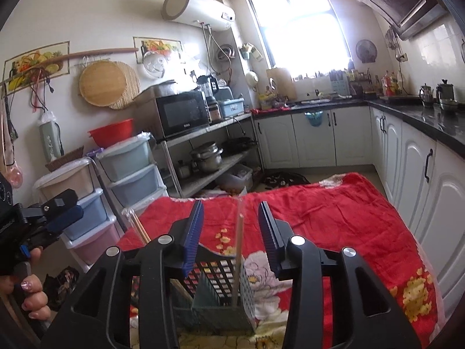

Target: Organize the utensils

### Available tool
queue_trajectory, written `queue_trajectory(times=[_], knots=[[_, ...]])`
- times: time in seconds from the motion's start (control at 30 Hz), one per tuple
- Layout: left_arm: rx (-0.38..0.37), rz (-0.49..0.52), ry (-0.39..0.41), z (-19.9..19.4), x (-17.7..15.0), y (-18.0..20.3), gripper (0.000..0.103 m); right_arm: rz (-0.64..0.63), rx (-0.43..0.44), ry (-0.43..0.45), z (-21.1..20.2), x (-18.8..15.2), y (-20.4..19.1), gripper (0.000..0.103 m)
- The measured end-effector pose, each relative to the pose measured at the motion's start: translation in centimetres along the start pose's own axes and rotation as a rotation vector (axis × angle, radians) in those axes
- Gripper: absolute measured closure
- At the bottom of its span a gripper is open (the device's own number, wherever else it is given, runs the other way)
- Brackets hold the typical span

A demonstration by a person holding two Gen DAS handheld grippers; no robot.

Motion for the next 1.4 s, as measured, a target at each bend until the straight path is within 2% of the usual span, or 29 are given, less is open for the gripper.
queue_trajectory(times=[0.27,0.37,0.47,0.53,0.57,0.9,1.4], knots=[[0.030,0.005,-0.016,-1.2,-1.3,-0.8,0.038,0.009,-0.004,-0.042,-0.6,-1.5,0.4,0.062],[0.034,-0.003,-0.014,-1.7,-1.8,-1.1,0.026,0.005,0.001,-0.052,-1.2,-2.1,0.3,0.060],[0.043,0.000,-0.011,-2.2,-2.2,-1.3,0.024,0.001,0.009,-0.061,-1.7,-2.5,0.0,0.058],[0.042,0.000,-0.012,-2.4,-2.5,-1.1,0.014,-0.003,0.012,-0.065,-2.1,-2.8,-0.1,0.057],[0.043,0.001,-0.013,-2.5,-2.6,-1.0,0.013,-0.004,0.016,-0.067,-2.3,-2.9,-0.2,0.056],[0.062,0.015,-0.038,-3.0,-4.6,-1.2,0.011,-0.020,0.053,-0.103,-3.8,-4.8,-1.4,0.052],[0.108,-0.007,-0.085,-3.8,-7.8,-2.9,0.011,-0.076,0.079,-0.192,-5.2,-9.4,-3.0,0.049]])
Point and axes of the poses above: each gripper's, at about its wrist camera, not at the fingertips, and z roughly the way its jaws point, y to its right, x to its top, the point moved 10 cm from there along z, roughly the way its jaws point, and after that the axes turned 2 degrees about -y, right-handed, at the moved point
